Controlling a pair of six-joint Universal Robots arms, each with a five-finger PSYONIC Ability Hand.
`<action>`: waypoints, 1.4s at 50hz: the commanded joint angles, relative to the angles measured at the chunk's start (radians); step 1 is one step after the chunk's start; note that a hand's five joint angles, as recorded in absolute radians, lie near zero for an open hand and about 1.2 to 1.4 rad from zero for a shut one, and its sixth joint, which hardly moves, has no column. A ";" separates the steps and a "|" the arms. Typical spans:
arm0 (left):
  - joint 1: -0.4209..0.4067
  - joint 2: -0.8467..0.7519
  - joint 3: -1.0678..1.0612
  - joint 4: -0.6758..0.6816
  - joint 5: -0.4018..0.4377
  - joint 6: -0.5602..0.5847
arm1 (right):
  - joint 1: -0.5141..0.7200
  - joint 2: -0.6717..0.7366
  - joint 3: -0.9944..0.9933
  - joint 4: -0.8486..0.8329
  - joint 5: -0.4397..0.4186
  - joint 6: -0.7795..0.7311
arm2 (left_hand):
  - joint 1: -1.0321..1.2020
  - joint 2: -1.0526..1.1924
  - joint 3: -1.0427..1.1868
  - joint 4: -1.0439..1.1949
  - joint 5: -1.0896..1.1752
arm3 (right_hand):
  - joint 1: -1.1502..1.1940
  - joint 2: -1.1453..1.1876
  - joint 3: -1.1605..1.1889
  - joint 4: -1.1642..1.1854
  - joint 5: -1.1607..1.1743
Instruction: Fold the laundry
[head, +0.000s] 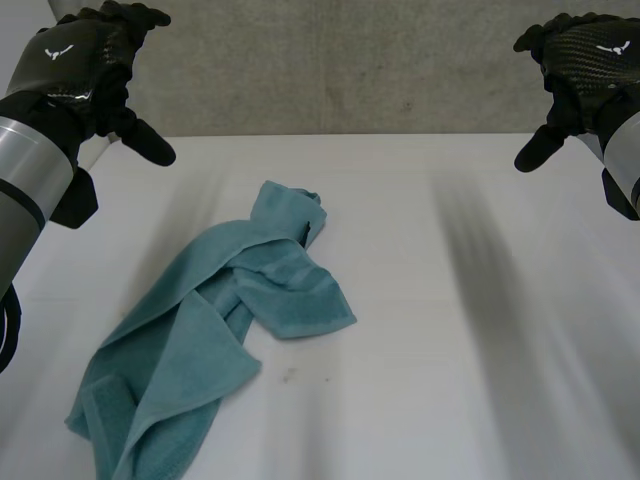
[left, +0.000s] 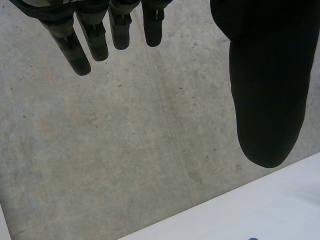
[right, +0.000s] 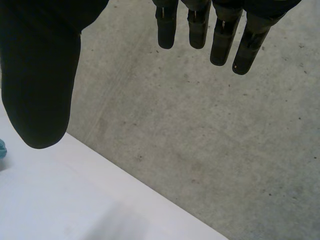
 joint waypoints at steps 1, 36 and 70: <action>0.002 -0.027 0.018 0.005 -0.006 0.001 | 0.002 0.011 0.005 0.005 -0.042 -0.002 | 0.010 0.020 0.016 0.017 -0.015 | -0.010 -0.040 -0.038 -0.053 -0.068; 0.301 -0.384 -0.300 0.028 -0.135 0.120 | 0.315 1.005 -0.683 -0.022 -0.295 0.538 | 0.045 0.055 0.051 0.052 0.021 | 0.086 0.055 0.057 0.042 0.028; 0.232 -0.364 -0.337 0.029 -0.027 0.106 | 0.296 0.786 -0.723 0.003 -0.171 0.318 | 0.001 0.010 0.007 0.007 -0.024 | 1.212 1.181 1.183 1.169 1.154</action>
